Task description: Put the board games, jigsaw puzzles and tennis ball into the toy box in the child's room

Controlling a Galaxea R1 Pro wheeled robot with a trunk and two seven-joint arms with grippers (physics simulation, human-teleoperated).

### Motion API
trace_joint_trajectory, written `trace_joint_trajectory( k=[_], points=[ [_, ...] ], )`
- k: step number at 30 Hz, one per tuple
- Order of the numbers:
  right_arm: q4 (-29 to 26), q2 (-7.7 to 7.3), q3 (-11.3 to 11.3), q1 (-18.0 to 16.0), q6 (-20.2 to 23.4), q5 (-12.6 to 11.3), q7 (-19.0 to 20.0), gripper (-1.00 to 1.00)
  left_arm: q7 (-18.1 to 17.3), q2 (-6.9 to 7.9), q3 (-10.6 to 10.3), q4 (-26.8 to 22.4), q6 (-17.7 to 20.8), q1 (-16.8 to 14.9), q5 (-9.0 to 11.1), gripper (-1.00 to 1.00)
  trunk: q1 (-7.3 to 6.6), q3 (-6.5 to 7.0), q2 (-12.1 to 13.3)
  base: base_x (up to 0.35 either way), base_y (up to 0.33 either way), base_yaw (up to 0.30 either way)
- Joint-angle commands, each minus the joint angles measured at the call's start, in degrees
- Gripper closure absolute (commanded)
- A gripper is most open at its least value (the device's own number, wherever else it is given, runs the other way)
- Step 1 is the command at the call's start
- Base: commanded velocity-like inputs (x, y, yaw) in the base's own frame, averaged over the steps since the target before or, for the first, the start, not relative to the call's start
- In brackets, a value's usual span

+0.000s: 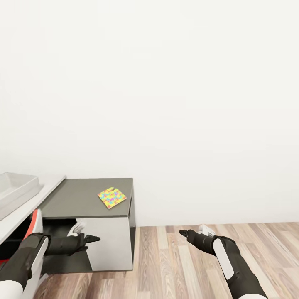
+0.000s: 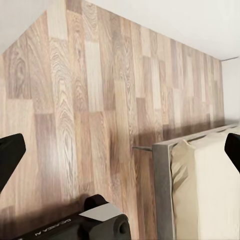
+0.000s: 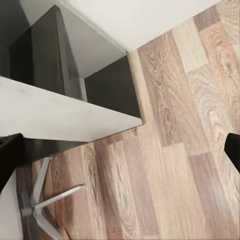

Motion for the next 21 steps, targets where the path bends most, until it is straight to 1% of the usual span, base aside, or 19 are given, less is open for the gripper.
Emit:
trace_joint_trajectory(
  k=[1, 8, 21],
  points=[
    [-0.04, 0.07, -0.25, -0.05, 0.33, 0.30, 0.41, -1.00, -0.10, 0.00, 0.08, -0.01, 0.45, -0.04, 0.10, -1.00, 0.03, -0.08, -0.05, 0.257, 0.000, -0.100],
    [-0.03, 0.07, -0.27, -0.05, 0.33, 0.30, 0.41, -1.00, -0.07, 0.00, 0.08, -0.01, 0.45, -0.04, 0.10, -1.00, 0.03, -0.08, -0.05, 0.257, 0.000, -0.175],
    [0.03, 0.07, -0.31, -0.05, 0.33, 0.30, 0.47, -1.00, -0.06, 0.00, 0.08, -0.01, 0.45, -0.04, 0.10, -1.00, 0.03, -0.08, -0.05, 0.254, 0.000, -0.269]
  ],
)
